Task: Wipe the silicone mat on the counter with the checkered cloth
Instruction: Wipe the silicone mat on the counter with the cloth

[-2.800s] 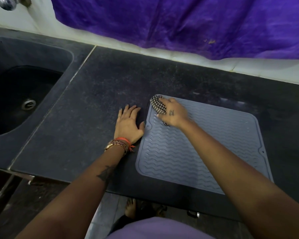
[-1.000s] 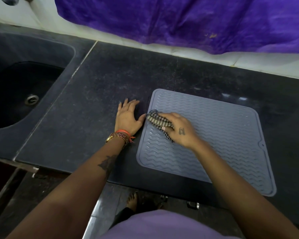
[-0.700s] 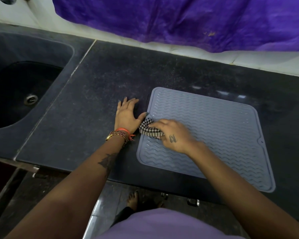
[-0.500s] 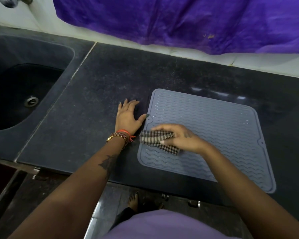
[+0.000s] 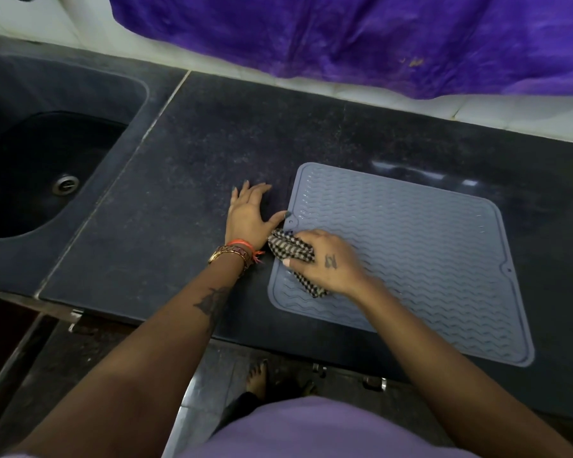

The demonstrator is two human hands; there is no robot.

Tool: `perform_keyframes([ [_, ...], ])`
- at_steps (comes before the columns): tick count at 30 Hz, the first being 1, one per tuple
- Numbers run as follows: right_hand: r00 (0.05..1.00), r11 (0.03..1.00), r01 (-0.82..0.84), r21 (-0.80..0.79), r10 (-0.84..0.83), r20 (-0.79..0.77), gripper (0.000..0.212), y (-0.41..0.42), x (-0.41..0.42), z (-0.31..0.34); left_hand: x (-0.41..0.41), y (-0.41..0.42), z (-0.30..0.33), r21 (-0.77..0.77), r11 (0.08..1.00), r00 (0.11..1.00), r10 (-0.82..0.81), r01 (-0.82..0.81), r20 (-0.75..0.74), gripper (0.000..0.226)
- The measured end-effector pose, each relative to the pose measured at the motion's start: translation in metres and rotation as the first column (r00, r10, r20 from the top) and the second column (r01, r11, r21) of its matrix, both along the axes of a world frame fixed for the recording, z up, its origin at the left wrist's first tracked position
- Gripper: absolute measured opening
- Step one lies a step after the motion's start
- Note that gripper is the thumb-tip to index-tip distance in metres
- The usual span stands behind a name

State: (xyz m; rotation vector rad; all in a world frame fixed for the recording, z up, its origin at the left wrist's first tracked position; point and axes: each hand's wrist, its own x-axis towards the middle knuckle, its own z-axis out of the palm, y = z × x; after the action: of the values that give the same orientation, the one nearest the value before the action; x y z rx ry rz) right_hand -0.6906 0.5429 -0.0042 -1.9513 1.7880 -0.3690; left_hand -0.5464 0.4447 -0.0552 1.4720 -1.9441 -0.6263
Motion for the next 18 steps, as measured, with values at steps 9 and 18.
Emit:
perform_keyframes([
  [9,0.987,0.983,-0.161,0.089,0.159,0.028,0.038,0.024,0.0,0.009,0.0,0.0,-0.001,-0.017,1.0,1.0,0.0,0.001,0.021,0.061],
  [18,0.461,0.856,-0.026,0.516,-0.447,0.766,0.018,0.021,-0.033,0.019,0.001,-0.002,-0.003,0.007,1.0,1.0,0.0,0.0,0.023,0.06],
])
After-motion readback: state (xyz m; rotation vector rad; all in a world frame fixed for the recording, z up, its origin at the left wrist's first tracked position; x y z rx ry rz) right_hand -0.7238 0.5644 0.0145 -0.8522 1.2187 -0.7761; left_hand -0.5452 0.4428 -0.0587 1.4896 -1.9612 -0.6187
